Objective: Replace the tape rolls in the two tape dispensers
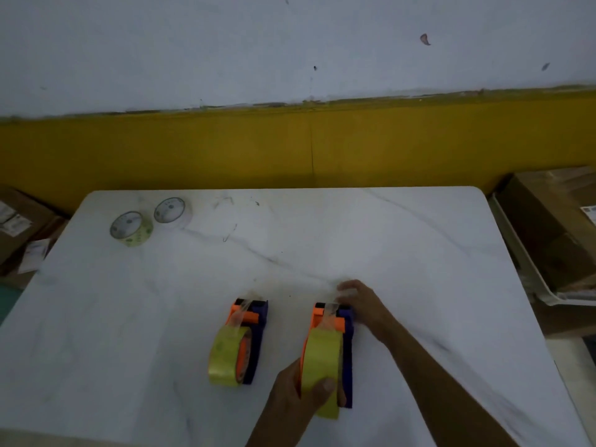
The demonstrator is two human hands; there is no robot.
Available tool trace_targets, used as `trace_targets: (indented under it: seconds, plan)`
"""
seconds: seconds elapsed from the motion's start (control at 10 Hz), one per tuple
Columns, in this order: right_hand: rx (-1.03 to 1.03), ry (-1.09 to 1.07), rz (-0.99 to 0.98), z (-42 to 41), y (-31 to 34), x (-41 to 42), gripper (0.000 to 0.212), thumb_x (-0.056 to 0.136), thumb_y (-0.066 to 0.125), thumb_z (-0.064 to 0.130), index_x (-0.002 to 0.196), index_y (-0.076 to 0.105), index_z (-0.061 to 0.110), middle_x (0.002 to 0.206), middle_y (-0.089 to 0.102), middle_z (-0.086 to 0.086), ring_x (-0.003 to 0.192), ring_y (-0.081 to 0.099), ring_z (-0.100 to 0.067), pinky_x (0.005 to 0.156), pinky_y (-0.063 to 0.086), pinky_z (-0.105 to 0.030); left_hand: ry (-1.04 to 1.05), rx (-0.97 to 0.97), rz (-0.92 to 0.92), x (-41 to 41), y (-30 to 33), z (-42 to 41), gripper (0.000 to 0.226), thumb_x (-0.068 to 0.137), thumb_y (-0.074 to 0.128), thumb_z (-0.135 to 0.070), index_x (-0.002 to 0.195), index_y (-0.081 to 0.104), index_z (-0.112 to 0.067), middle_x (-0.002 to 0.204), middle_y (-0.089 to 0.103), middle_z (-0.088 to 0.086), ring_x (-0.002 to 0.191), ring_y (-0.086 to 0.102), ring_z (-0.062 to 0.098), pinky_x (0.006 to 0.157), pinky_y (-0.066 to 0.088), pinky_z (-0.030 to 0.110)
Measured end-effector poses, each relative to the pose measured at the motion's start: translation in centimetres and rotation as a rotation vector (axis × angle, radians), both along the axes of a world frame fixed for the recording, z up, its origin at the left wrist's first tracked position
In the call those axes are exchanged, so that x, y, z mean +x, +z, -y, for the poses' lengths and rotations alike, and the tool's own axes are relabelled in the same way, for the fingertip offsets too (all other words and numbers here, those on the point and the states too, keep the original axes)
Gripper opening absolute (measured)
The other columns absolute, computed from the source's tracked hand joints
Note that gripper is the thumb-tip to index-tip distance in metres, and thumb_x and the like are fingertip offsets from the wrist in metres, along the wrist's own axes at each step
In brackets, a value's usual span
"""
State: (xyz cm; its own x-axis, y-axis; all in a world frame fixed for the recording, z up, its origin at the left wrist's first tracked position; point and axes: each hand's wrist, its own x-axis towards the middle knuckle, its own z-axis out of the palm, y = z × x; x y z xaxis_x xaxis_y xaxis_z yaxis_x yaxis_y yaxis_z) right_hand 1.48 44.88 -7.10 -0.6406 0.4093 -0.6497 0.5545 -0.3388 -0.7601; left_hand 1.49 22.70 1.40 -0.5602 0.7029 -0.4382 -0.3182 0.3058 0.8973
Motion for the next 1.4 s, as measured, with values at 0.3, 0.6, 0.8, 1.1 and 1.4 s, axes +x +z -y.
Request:
trace_targets:
  seconds: [0.3, 0.6, 0.8, 1.1, 1.4]
  plan:
    - [-0.537, -0.284, -0.121, 6.9, -1.5, 6.0, 0.067, 0.063, 0.080, 0.038, 0.109, 0.064, -0.007, 0.105, 0.066, -0.026, 0.093, 0.064, -0.039, 0.083, 0.051, -0.046, 0.066, 0.056, 0.004, 0.5, 1.2, -1.2, 0.059, 0.047, 0.076, -0.065, 0.092, 0.071, -0.028, 0.072, 0.078, -0.012, 0.068, 0.072, -0.001, 0.058, 0.053, 0.011]
    - [-0.113, -0.218, 0.136, 8.9, -2.4, 8.7, 0.022, 0.094, 0.053, 0.003, 0.086, 0.074, 0.005, 0.058, 0.073, -0.002, 0.070, 0.066, -0.033, 0.088, 0.051, -0.060, -0.010, -0.101, -0.012, 1.1, -2.8, -2.0, 0.014, 0.087, 0.063, -0.023, 0.092, 0.070, -0.011, 0.075, 0.076, 0.001, 0.072, 0.071, 0.011, 0.064, 0.055, 0.020]
    - [0.636, 0.500, 0.501, 6.8, 1.3, 7.7, 0.031, 0.085, 0.048, 0.046, 0.076, 0.062, 0.019, 0.085, 0.076, -0.006, 0.079, 0.074, -0.025, 0.070, 0.059, -0.030, -0.033, -0.156, -0.050, 0.2, -4.9, -2.7, 0.036, 0.079, 0.064, -0.043, 0.104, 0.068, -0.017, 0.087, 0.077, 0.005, 0.084, 0.072, 0.014, 0.077, 0.058, 0.029]
    - [0.674, 0.372, 0.426, 7.9, 1.7, 11.3, 0.024, 0.091, 0.047, 0.040, 0.088, 0.066, 0.025, 0.092, 0.070, 0.000, 0.089, 0.067, -0.021, 0.074, 0.051, -0.030, -0.077, -0.244, -0.171, -0.6, -6.7, -2.0, 0.018, 0.084, 0.065, -0.040, 0.099, 0.054, -0.040, 0.094, 0.065, -0.013, 0.083, 0.063, 0.000, 0.070, 0.051, 0.012]
    - [0.696, 0.078, 0.083, 13.9, 5.3, 15.1, 0.032, 0.090, 0.062, 0.027, 0.118, 0.062, 0.012, 0.121, 0.066, -0.012, 0.098, 0.066, -0.023, 0.089, 0.049, -0.030, -0.043, -0.175, -0.363, 1.0, -3.9, 5.2, 0.079, 0.081, 0.067, -0.035, 0.142, 0.021, -0.011, 0.137, 0.037, 0.012, 0.125, 0.040, 0.024, 0.102, 0.035, 0.031]
